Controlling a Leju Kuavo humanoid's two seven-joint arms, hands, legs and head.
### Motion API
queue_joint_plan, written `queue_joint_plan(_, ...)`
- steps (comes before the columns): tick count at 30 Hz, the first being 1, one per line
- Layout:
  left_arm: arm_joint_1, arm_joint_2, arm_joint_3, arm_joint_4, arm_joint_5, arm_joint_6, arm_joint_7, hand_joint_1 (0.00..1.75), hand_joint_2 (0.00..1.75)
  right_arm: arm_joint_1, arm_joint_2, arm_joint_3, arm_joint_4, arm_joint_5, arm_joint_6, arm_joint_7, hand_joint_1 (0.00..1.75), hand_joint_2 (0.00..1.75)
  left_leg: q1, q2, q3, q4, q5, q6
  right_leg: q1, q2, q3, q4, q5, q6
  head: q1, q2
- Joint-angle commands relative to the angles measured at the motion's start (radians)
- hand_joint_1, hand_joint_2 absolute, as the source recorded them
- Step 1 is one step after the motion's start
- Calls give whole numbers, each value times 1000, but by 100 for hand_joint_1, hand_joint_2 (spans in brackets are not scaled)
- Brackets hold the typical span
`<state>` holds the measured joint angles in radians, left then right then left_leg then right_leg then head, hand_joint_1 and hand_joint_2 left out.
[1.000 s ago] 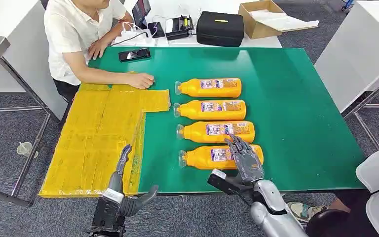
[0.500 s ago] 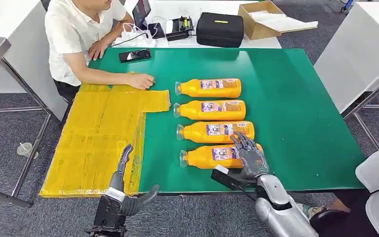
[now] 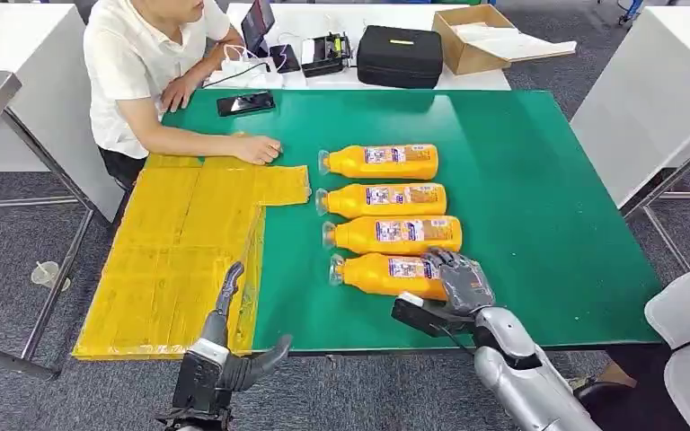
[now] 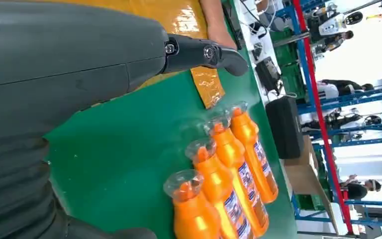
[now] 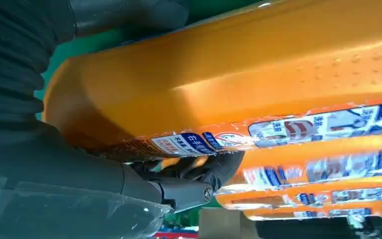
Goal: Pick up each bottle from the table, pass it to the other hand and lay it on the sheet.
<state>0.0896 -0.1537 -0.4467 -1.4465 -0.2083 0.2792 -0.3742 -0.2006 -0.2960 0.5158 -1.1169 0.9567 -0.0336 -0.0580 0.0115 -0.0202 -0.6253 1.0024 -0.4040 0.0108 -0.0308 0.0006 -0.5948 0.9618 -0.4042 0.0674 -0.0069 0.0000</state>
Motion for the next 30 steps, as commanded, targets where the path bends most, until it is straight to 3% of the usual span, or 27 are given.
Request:
queue_joint_plan(1,-36,7,-8,63,4,-1,-7,0,175,34,1,56,93,-40,25,-10,175,175,1,-1,4,-2,0,0,2,-3,5,-2,-1,-4,0,0)
queue_joint_plan(9,-42,7,-7,67,1,0,-11,0,175,41,9,65,103,-58,34,-16,175,175,2,0,10,-1,-4,-1,3,-3,11,-2,-3,-6,0,0)
queue_joint_plan(11,-43,6,-6,67,2,-2,-14,0,175,37,17,60,122,-73,39,-17,175,175,1,0,8,-1,-2,0,2,-3,9,-2,-1,-2,0,0)
queue_joint_plan(17,-63,-9,-3,86,141,-95,-67,0,175,16,70,-38,238,-275,62,-168,175,175,2,2,11,-2,-3,0,3,-3,11,-3,-2,-4,0,0)
queue_joint_plan(23,-65,-9,-6,83,145,-96,-70,0,175,12,79,-42,242,-283,55,-181,175,175,2,15,21,-1,-11,-3,2,14,17,-2,-2,-4,0,0)
queue_joint_plan(27,-61,-8,-6,78,150,-95,-72,0,175,16,81,-49,233,-290,47,-187,175,175,2,12,23,-2,-11,-3,5,10,19,-3,-4,-9,0,0)
queue_joint_plan(28,-57,-14,1,70,184,-96,-88,0,175,32,97,-82,206,-333,23,-241,175,175,2,15,28,-1,-13,-3,4,15,22,-2,-5,-6,0,0)
queue_joint_plan(30,-57,-16,1,61,229,-105,-102,0,175,47,113,-106,153,-374,22,-278,175,175,3,13,25,-1,-13,-4,6,11,20,-2,-5,-9,0,0)
